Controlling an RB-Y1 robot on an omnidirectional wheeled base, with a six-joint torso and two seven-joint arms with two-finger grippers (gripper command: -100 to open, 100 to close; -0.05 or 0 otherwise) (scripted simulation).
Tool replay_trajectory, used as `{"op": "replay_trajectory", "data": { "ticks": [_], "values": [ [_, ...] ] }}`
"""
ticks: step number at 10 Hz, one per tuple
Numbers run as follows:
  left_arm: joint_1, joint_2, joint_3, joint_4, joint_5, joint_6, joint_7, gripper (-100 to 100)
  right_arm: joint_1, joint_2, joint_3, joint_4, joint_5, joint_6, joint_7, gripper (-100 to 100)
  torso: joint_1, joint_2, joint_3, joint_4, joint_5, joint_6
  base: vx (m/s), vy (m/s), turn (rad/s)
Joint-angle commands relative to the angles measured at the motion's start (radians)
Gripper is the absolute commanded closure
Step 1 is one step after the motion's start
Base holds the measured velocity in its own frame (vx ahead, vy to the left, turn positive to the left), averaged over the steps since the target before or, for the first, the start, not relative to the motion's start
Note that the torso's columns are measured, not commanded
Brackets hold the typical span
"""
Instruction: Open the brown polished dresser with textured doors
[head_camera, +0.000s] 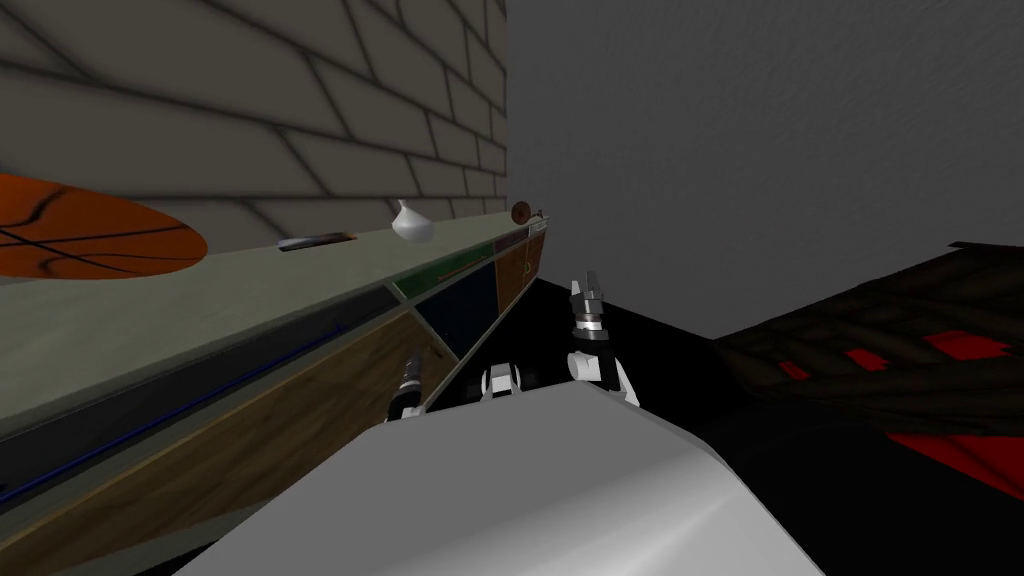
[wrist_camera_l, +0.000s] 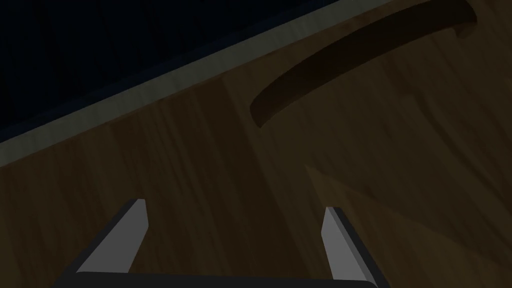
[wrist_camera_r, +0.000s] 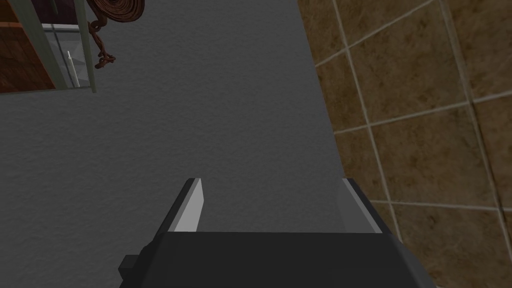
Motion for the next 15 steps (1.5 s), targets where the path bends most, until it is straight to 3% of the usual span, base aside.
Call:
{"op": "replay_trajectory", "data": {
  "ticks": [1, 8, 10, 11, 13, 14, 15],
  "values": [
    [-0.024, 0.002, 0.013, 0.074, 0.003, -0.007, -0.010, -100, 0.000, 0.000, 0.000, 0.000, 0.000, 0.000, 0.000, 0, -0.001, 0.002, 0.001, 0.001, 0.000, 0.000, 0.075, -0.087, 0.068],
    [-0.072, 0.033, 0.045, 0.269, 0.010, -0.011, -0.030, -100, 0.000, 0.000, 0.000, 0.000, 0.000, 0.000, 0.000, 0, 0.000, 0.001, 0.000, 0.000, 0.000, 0.000, 0.078, -0.096, 0.060],
    [-0.090, 0.038, 0.048, 0.302, 0.011, -0.024, -0.032, -100, 0.000, 0.000, 0.000, 0.000, 0.000, 0.000, 0.000, 0, -0.003, -0.002, -0.002, -0.001, -0.001, 0.000, 0.061, -0.087, 0.041],
    [-0.080, 0.022, 0.054, 0.316, 0.012, -0.051, -0.047, -100, 0.000, 0.000, 0.000, 0.000, 0.000, 0.000, 0.000, 0, 0.001, 0.001, 0.000, 0.000, 0.000, 0.000, 0.115, 0.034, -0.017],
    [-0.082, 0.024, 0.053, 0.318, 0.012, -0.049, -0.045, -100, 0.000, 0.000, 0.000, 0.000, 0.000, 0.000, 0.000, 0, 0.005, -0.005, -0.003, -0.001, 0.001, 0.000, 0.109, 0.065, -0.006],
    [-0.090, 0.034, 0.050, 0.310, 0.011, -0.033, -0.036, 100, 0.000, 0.000, 0.000, 0.000, 0.000, 0.000, 0.000, 0, 0.000, 0.000, 0.000, -0.001, 0.000, 0.000, -0.078, -0.048, 0.019],
    [-0.088, 0.028, 0.050, 0.317, 0.011, -0.049, -0.042, 100, -0.001, 0.000, 0.000, 0.000, 0.000, 0.000, 0.000, 0, -0.001, 0.003, 0.003, 0.000, 0.000, 0.000, -0.050, -0.029, -0.025]
  ]
}}
